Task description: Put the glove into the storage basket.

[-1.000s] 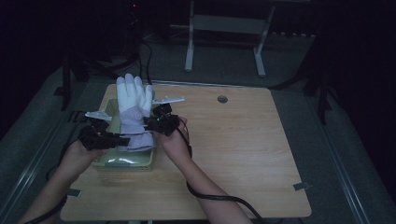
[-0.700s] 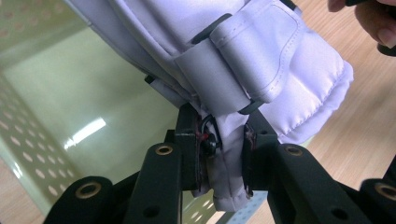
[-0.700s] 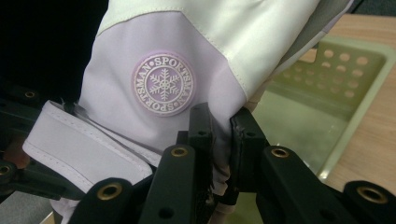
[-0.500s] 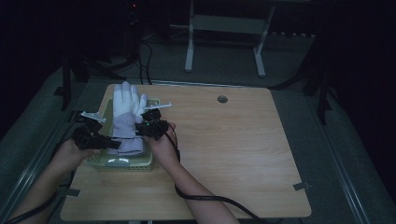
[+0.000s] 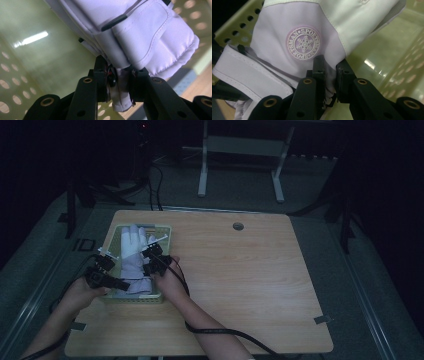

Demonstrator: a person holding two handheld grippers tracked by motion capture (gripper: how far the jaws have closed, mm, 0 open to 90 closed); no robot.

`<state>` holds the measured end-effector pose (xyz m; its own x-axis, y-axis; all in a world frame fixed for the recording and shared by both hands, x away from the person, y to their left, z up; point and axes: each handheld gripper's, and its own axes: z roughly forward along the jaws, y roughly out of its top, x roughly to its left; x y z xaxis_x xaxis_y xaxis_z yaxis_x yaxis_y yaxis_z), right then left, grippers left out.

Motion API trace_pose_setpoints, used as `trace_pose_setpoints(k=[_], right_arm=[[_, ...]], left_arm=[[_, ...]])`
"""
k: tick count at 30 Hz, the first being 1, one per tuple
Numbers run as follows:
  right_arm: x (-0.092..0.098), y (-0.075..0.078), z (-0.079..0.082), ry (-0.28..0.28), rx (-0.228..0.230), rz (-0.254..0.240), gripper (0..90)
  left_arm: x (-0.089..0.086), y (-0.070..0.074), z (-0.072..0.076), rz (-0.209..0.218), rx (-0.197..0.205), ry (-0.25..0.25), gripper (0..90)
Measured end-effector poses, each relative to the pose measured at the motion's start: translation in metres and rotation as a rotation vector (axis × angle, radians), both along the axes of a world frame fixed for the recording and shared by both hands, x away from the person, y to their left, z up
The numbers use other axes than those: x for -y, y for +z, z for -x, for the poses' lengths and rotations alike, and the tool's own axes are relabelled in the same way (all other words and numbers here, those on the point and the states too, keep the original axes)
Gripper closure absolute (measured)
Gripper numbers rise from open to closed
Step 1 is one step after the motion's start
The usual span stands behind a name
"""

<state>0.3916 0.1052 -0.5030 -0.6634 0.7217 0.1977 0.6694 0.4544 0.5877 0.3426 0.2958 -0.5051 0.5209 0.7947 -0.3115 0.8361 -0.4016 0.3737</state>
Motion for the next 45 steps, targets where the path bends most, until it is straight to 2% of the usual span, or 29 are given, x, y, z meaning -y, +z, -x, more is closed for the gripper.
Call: trace_pose_setpoints(k=[3, 7, 10, 11, 15, 16, 19, 20, 21, 22, 23, 25, 26, 27, 28, 29, 30, 32, 33, 34, 35, 36, 39, 40, 41, 42, 43, 45], right_arm=[[-0.006, -0.001, 0.000, 0.006, 0.007, 0.048, 79.6], [-0.014, -0.003, -0.003, 0.009, -0.010, 0.112, 78.9], [-0.018, -0.004, -0.005, 0.019, -0.013, 0.139, 74.9], [-0.017, -0.004, -0.005, 0.019, -0.021, 0.133, 72.5], [-0.014, -0.004, -0.005, 0.017, -0.005, 0.121, 67.7], [-0.011, -0.002, -0.005, 0.017, 0.013, 0.094, 60.7], [-0.008, 0.002, -0.005, 0.018, 0.030, 0.067, 51.2], [-0.007, 0.004, -0.005, 0.023, 0.045, 0.049, 51.0], [-0.005, 0.007, -0.005, 0.031, 0.056, 0.038, 51.1], [-0.004, 0.009, -0.004, 0.036, 0.059, 0.032, 50.3], [-0.004, 0.009, -0.004, 0.036, 0.059, 0.032, 50.3], [-0.001, 0.015, -0.004, 0.059, 0.059, 0.013, 45.3], [0.001, 0.016, -0.003, 0.065, 0.060, 0.000, 41.6], [0.001, 0.016, -0.003, 0.065, 0.060, 0.000, 41.6], [0.005, 0.020, -0.003, 0.066, 0.059, -0.023, 38.9], [0.006, 0.021, -0.003, 0.067, 0.052, -0.028, 36.0], [0.007, 0.023, -0.003, 0.081, 0.040, -0.029, 29.0], [0.010, 0.025, -0.002, 0.117, 0.027, -0.013, 25.2], [0.010, 0.025, -0.002, 0.117, 0.027, -0.013, 25.2], [0.013, 0.027, -0.001, 0.130, 0.046, -0.019, 20.7], [0.016, 0.028, -0.001, 0.135, 0.049, -0.025, 20.1], [0.017, 0.028, -0.001, 0.139, 0.044, -0.034, 18.6], [0.021, 0.029, 0.000, 0.153, 0.059, -0.025, 16.9], [0.024, 0.030, 0.001, 0.161, 0.072, -0.027, 15.5], [0.024, 0.030, 0.001, 0.161, 0.072, -0.027, 15.5], [0.027, 0.031, 0.001, 0.162, 0.073, -0.031, 15.4], [0.030, 0.032, 0.002, 0.163, 0.075, -0.034, 15.4], [0.035, 0.034, 0.002, 0.163, 0.079, -0.039, 15.5]], left_arm=[[0.002, -0.003, -0.002, -0.018, -0.015, 0.002, 72.4], [0.005, -0.009, -0.006, -0.040, -0.042, 0.007, 71.4], [0.008, -0.014, -0.006, -0.084, -0.039, -0.001, 65.9], [0.008, -0.016, -0.006, -0.078, -0.034, 0.002, 63.8], [0.008, -0.016, -0.004, -0.067, -0.009, 0.012, 55.9], [0.010, -0.014, -0.002, -0.080, 0.027, 0.019, 53.4], [0.011, -0.008, 0.003, -0.101, 0.082, 0.028, 49.6], [0.011, -0.006, 0.005, -0.105, 0.099, 0.035, 48.1], [0.011, -0.006, 0.005, -0.105, 0.099, 0.035, 46.9], [0.007, -0.001, 0.009, -0.071, 0.128, 0.051, 46.8], [0.007, -0.001, 0.009, -0.071, 0.128, 0.051, 45.1], [0.001, 0.006, 0.015, -0.035, 0.183, 0.090, 38.9], [-0.001, 0.008, 0.017, -0.005, 0.193, 0.093, 35.9], [-0.001, 0.008, 0.017, -0.005, 0.193, 0.093, 33.1], [-0.004, 0.013, 0.023, 0.030, 0.236, 0.135, 31.7], [-0.004, 0.013, 0.023, 0.030, 0.236, 0.135, 29.1], [-0.002, 0.017, 0.031, 0.053, 0.302, 0.143, 25.1], [0.001, 0.020, 0.038, 0.071, 0.371, 0.161, 23.2], [0.001, 0.020, 0.038, 0.071, 0.371, 0.161, 20.6], [0.004, 0.020, 0.044, 0.075, 0.420, 0.171, 18.5], [0.006, 0.021, 0.046, 0.078, 0.433, 0.172, 17.6], [0.008, 0.021, 0.049, 0.083, 0.463, 0.176, 17.5], [0.012, 0.021, 0.051, 0.085, 0.478, 0.176, 14.4], [0.015, 0.021, 0.052, 0.109, 0.474, 0.169, 14.3], [0.015, 0.021, 0.052, 0.109, 0.474, 0.169, 12.8], [0.019, 0.019, 0.051, 0.142, 0.455, 0.164, 6.6], [0.020, 0.019, 0.051, 0.157, 0.443, 0.161, 1.3], [0.023, 0.018, 0.051, 0.177, 0.447, 0.172, 1.0]])
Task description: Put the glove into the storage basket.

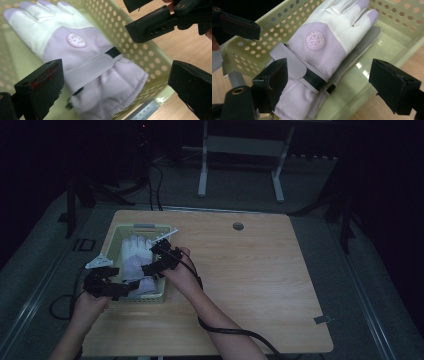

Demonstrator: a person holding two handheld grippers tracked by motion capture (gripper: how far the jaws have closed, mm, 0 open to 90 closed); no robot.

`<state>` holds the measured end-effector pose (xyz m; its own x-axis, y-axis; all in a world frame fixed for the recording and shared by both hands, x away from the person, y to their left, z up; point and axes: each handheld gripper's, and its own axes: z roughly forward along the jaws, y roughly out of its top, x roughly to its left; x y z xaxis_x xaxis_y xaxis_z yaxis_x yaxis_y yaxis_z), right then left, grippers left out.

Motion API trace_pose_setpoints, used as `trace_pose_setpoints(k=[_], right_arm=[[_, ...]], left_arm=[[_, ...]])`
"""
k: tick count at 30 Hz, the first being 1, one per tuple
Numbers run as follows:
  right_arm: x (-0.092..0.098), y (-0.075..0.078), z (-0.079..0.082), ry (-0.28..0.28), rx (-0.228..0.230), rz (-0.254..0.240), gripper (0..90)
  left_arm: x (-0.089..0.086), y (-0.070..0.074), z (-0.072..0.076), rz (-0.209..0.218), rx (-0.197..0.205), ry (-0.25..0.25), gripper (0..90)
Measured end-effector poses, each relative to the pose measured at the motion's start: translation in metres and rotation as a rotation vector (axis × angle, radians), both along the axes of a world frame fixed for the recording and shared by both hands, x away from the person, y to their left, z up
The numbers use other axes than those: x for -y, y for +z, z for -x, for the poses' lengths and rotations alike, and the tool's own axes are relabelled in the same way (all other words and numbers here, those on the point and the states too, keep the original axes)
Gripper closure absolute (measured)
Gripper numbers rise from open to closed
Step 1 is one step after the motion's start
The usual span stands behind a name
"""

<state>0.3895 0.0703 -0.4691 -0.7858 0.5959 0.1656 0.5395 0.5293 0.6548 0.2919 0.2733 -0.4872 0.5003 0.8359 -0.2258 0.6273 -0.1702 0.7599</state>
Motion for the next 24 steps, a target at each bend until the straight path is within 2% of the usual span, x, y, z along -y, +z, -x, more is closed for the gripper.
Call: trace_pose_setpoints(k=[2, 3, 7, 11, 14, 15, 19, 20, 21, 24], right_arm=[[0.003, 0.001, 0.000, 0.002, 0.002, -0.003, 15.5], [0.009, 0.003, 0.000, 0.003, 0.015, -0.010, 15.5], [0.022, 0.008, 0.001, 0.000, 0.040, -0.022, 15.3], [0.035, 0.010, 0.003, -0.002, 0.050, -0.029, 15.2], [0.043, 0.010, 0.004, 0.001, 0.054, -0.033, 15.2], [0.047, 0.010, 0.005, -0.001, 0.051, -0.035, 15.2], [0.061, 0.010, 0.008, -0.004, 0.054, -0.033, 15.2], [0.061, 0.010, 0.008, -0.004, 0.054, -0.033, 15.2], [0.064, 0.009, 0.009, -0.003, 0.056, -0.033, 15.2], [0.080, 0.008, 0.013, -0.005, 0.068, -0.028, 15.0]], left_arm=[[0.001, 0.000, 0.000, 0.012, 0.006, 0.001, 1.0], [0.004, 0.000, 0.000, 0.036, 0.009, -0.003, 0.9], [0.014, 0.002, 0.001, 0.056, 0.020, -0.021, 0.9], [0.027, 0.004, 0.003, 0.046, 0.026, -0.050, 1.0], [0.045, 0.005, 0.007, 0.024, 0.042, -0.097, 1.0], [0.051, 0.006, 0.008, 0.029, 0.051, -0.119, 1.0], [0.073, 0.006, 0.014, -0.014, 0.074, -0.169, 1.0], [0.073, 0.006, 0.014, -0.014, 0.074, -0.169, 1.0], [0.083, 0.008, 0.017, -0.002, 0.082, -0.187, 1.0], [0.093, 0.011, 0.020, 0.019, 0.104, -0.206, 1.0]])
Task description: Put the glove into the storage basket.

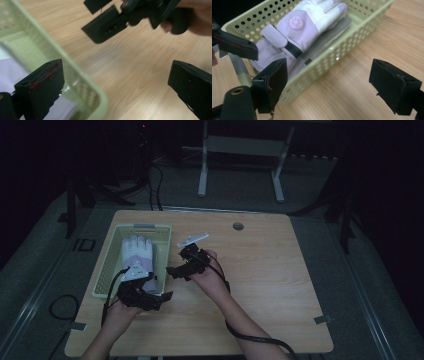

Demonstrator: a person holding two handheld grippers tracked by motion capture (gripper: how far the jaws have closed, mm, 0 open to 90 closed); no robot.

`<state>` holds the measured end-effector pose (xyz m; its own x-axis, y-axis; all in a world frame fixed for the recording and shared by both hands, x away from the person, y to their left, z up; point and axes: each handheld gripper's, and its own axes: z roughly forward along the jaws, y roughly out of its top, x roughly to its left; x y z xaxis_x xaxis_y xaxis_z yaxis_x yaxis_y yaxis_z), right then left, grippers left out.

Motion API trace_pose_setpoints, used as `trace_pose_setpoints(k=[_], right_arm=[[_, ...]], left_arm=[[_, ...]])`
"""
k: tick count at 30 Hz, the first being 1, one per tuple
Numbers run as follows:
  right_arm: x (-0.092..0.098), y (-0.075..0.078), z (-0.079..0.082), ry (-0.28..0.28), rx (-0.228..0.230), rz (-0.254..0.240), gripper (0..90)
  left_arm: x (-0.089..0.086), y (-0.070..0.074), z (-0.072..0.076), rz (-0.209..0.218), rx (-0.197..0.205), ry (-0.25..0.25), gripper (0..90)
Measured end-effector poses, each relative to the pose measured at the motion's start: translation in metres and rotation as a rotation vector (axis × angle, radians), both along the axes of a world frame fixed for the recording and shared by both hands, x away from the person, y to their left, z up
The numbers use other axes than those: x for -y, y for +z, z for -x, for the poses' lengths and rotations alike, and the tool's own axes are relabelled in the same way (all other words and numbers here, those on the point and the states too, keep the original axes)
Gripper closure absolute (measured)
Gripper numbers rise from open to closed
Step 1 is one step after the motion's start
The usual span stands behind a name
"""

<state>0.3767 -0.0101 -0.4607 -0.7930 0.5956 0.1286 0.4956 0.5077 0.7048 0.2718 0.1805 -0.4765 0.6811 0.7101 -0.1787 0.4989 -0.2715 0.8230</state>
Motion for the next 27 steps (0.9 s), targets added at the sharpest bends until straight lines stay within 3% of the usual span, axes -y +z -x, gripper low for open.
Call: trace_pose_setpoints(k=[11, 18, 27], right_arm=[[0.048, -0.008, 0.008, -0.034, 0.027, 0.016, 14.0], [0.080, -0.016, 0.013, -0.036, 0.053, 0.000, 13.8], [0.109, -0.034, 0.020, -0.058, 0.072, -0.003, 13.8]], left_arm=[[0.034, -0.002, 0.008, 0.017, 0.043, -0.077, 1.0], [0.059, -0.010, 0.014, 0.016, 0.043, -0.149, 1.0], [0.085, -0.022, 0.018, -0.035, 0.042, -0.215, 1.0]])
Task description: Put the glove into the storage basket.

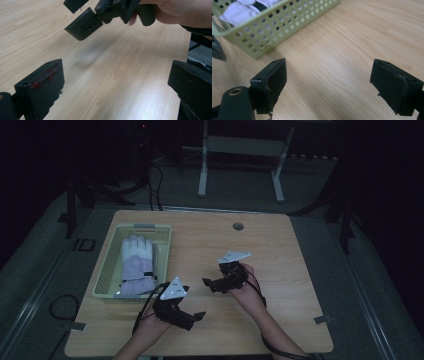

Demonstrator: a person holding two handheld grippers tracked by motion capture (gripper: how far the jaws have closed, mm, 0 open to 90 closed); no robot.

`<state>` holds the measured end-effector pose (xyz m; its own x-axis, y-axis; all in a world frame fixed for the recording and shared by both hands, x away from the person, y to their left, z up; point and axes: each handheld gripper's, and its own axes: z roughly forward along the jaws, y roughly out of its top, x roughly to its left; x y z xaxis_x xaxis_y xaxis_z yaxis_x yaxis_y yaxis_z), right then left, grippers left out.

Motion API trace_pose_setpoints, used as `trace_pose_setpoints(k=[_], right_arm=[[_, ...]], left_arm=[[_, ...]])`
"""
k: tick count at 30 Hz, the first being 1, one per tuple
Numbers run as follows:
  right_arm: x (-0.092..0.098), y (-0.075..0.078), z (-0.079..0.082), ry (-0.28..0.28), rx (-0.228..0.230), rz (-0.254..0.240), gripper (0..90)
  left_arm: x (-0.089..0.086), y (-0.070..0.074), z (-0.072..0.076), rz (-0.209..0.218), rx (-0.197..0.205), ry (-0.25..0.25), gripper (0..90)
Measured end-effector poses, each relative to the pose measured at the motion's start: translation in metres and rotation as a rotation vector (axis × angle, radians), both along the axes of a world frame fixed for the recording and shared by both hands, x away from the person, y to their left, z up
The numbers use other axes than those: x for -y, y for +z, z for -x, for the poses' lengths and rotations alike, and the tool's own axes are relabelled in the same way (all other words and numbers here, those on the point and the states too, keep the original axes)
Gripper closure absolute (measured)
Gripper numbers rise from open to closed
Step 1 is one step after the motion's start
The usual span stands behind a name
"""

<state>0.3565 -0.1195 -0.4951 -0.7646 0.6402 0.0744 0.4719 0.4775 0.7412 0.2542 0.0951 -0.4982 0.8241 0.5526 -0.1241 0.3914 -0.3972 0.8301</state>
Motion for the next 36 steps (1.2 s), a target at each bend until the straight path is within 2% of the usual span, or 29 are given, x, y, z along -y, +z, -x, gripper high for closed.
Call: trace_pose_setpoints(k=[3, 7, 14, 17, 20, 23, 33, 36], right_arm=[[0.008, -0.009, 0.001, -0.008, -0.010, -0.010, 13.8], [0.018, -0.020, 0.003, -0.011, -0.022, -0.010, 13.8], [0.035, -0.034, 0.007, -0.025, -0.014, -0.007, 13.8], [0.044, -0.037, 0.009, -0.033, -0.009, -0.005, 13.8], [0.052, -0.040, 0.011, -0.045, -0.008, -0.001, 13.8], [0.058, -0.042, 0.013, -0.051, -0.004, 0.009, 13.7], [0.081, -0.051, 0.020, -0.076, 0.007, -0.004, 13.7], [0.086, -0.052, 0.022, -0.077, 0.020, -0.003, 13.8]], left_arm=[[0.006, -0.005, -0.001, 0.011, -0.014, -0.015, 1.0], [0.014, -0.013, -0.001, -0.015, -0.021, -0.035, 1.0], [0.026, -0.026, -0.002, -0.021, -0.024, -0.060, 1.0], [0.032, -0.032, -0.002, -0.025, -0.022, -0.073, 1.0], [0.037, -0.038, -0.002, -0.046, -0.018, -0.085, 1.0], [0.041, -0.043, -0.004, -0.053, -0.028, -0.091, 1.0], [0.052, -0.051, -0.008, -0.049, -0.030, -0.101, 1.0], [0.055, -0.053, -0.009, -0.036, -0.036, -0.103, 1.0]])
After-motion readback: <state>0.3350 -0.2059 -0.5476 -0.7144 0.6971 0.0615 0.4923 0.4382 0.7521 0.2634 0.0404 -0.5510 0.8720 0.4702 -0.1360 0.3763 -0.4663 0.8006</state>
